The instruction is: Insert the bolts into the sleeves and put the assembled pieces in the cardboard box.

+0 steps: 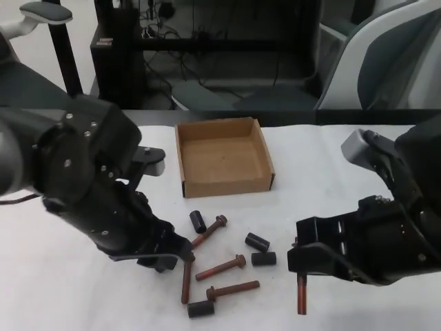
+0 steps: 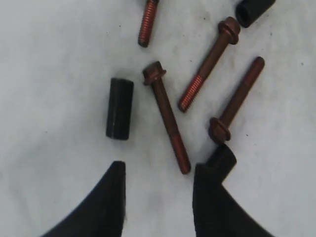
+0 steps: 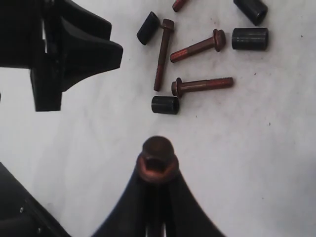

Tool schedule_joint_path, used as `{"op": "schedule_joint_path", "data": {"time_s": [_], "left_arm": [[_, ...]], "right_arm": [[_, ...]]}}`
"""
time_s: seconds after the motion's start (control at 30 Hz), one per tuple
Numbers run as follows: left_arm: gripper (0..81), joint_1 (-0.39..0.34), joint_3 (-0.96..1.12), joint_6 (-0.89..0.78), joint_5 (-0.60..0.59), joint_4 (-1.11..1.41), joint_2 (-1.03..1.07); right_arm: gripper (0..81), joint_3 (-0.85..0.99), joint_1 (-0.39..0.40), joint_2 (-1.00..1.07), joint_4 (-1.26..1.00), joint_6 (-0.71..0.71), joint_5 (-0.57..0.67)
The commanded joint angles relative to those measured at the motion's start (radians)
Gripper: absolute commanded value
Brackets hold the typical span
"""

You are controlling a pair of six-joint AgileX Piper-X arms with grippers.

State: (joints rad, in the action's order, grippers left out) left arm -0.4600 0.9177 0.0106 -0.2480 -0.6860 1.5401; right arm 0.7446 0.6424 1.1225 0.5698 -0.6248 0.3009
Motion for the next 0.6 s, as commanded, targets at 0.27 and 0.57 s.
{"op": "schedule_joint_path", "data": {"time_s": [0.27, 0.57], "left_arm": [[44.1, -0.002, 0.090, 0.134, 0.032, -0.026, 0.160], [44.1, -0.002, 0.115, 0.178, 0.069, 0.020, 0.217]], "right_arm": [[0.6, 0.003, -0.021, -0.011, -0.007, 0.028, 0.077], [0.6, 0.003, -0.021, -0.011, -0.007, 0.025, 0.088]]}}
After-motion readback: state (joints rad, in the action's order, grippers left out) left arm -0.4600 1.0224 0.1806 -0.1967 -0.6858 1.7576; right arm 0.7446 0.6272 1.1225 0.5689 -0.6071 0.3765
